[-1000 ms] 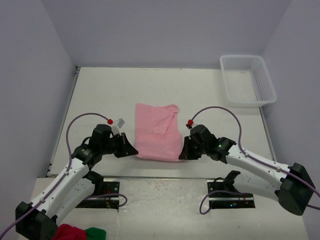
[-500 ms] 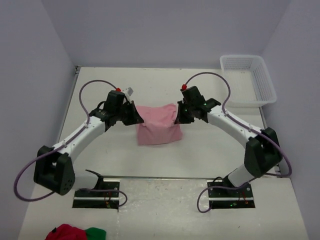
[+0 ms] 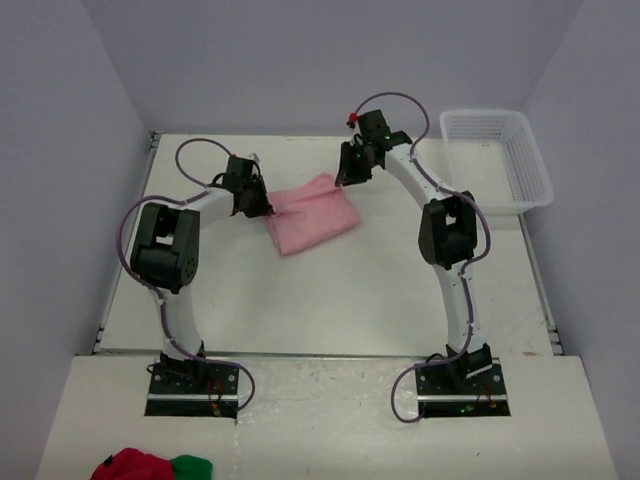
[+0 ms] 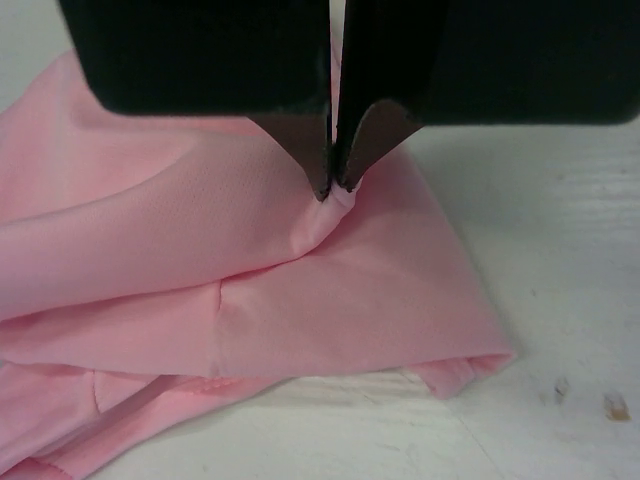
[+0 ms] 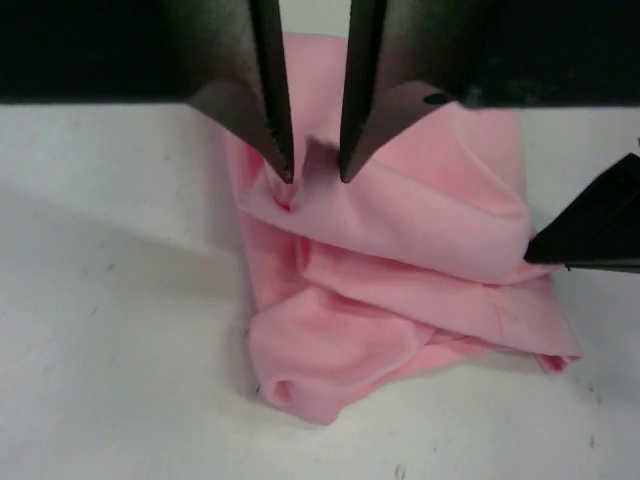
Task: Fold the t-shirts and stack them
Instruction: Fold the long partially folded tshirt into a neat square, then smooth out wrinkles on the folded tshirt
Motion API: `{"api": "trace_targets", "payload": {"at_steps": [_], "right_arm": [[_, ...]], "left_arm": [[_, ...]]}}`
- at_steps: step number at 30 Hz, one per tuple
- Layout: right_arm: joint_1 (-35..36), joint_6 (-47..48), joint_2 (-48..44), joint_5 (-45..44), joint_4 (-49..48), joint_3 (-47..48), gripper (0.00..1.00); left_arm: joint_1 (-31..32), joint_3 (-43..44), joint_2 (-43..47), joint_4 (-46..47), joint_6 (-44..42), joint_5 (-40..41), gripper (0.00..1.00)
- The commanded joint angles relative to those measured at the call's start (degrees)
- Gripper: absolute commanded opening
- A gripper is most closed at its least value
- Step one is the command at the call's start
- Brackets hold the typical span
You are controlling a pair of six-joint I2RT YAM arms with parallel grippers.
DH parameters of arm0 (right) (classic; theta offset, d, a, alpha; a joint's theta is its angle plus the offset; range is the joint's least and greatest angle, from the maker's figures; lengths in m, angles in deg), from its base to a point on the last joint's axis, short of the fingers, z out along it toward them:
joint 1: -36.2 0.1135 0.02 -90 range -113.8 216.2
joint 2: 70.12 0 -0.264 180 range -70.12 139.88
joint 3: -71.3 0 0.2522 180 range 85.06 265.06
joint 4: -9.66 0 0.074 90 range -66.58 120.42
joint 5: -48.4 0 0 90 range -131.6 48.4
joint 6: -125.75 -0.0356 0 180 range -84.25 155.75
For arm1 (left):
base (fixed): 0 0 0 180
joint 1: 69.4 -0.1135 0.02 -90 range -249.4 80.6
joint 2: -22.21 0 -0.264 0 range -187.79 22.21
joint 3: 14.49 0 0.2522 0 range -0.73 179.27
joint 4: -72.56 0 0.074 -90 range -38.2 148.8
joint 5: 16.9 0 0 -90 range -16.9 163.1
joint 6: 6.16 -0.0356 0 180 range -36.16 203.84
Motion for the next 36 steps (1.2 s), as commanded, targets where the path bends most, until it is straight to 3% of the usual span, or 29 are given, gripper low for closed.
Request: {"api": "trace_targets", "payload": {"at_steps": [1, 2, 4, 6, 11, 14, 16, 18, 19, 20, 27, 28, 29, 32, 36], "right_arm": [[-3.92, 5.36, 5.69, 4.8, 6.95, 13.39, 0.3], [-4.63, 5.19, 7.36, 4.64, 8.09, 16.89, 0.43], [-5.86, 5.63, 6.33, 4.38, 6.79, 15.71, 0.5], [-6.05, 6.33, 1.87, 3.85, 3.1, 9.13, 0.56], [-5.7, 6.78, -5.19, 4.38, 0.81, -0.89, 0.57], [-5.08, 5.81, -9.4, 7.88, -1.82, -6.16, 0.53], [-4.03, 5.37, -11.43, 8.07, -3.15, -8.03, 0.52], [-3.41, 5.19, -10.83, 9.99, -1.75, -6.55, 0.47], [-3.24, 5.11, -9.6, 11.05, -0.61, -5.15, 0.2], [-3.06, 4.93, -8.98, 13.23, -0.52, -4.61, 0.03], [-1.04, 1.42, -1.78, 21.59, 1.16, 0.4, 0.0], [-0.95, 1.15, -1.16, 21.95, 0.81, 0.93, 0.0], [-0.86, 0.89, 0.24, 22.48, 0.46, 1.28, 0.0], [-0.77, 0.1, 4.01, 26.77, 0.8, 4.0, 0.0], [-0.77, -1.05, 8.16, 29.32, 1.5, 7.42, 0.0]], "left_arm": [[-1.48, 4.15, -1.5, 6.44, -4.5, 4.48, 0.0], [-1.92, 5.37, -1.68, 7.32, -6.33, 5.1, 0.0], [-2.71, 5.65, 0.06, 8.28, -6.0, 6.16, 0.06], [-3.15, 2.05, 2.35, 14.85, -5.56, 4.24, 0.14], [-2.98, 4.68, 2.54, 11.9, -5.21, 1.5, 0.1], [-2.71, 3.19, 2.54, 11.73, -3.9, -1.22, 0.0], [-2.19, 1.62, 2.71, 12.51, -3.63, -1.58, 0.0], [-1.48, 0.99, 2.54, 12.6, -3.62, -1.49, 0.0], [-1.31, 0.64, 2.54, 12.61, -3.62, -1.49, 0.0], [-1.22, 0.38, 2.54, 12.61, -3.54, -1.49, 0.0], [-1.04, -0.06, 2.54, 12.17, -3.01, -2.02, 0.0], [-0.95, -0.41, 2.71, 11.99, -2.75, -1.67, 0.02], [-0.95, -0.85, 3.06, 12.08, -2.57, -0.45, 0.29], [-0.78, -3.22, 5.52, 13.21, -2.57, 1.67, 0.64], [-0.78, -4.1, 7.1, 13.31, -3.1, 2.11, 0.72]]}}
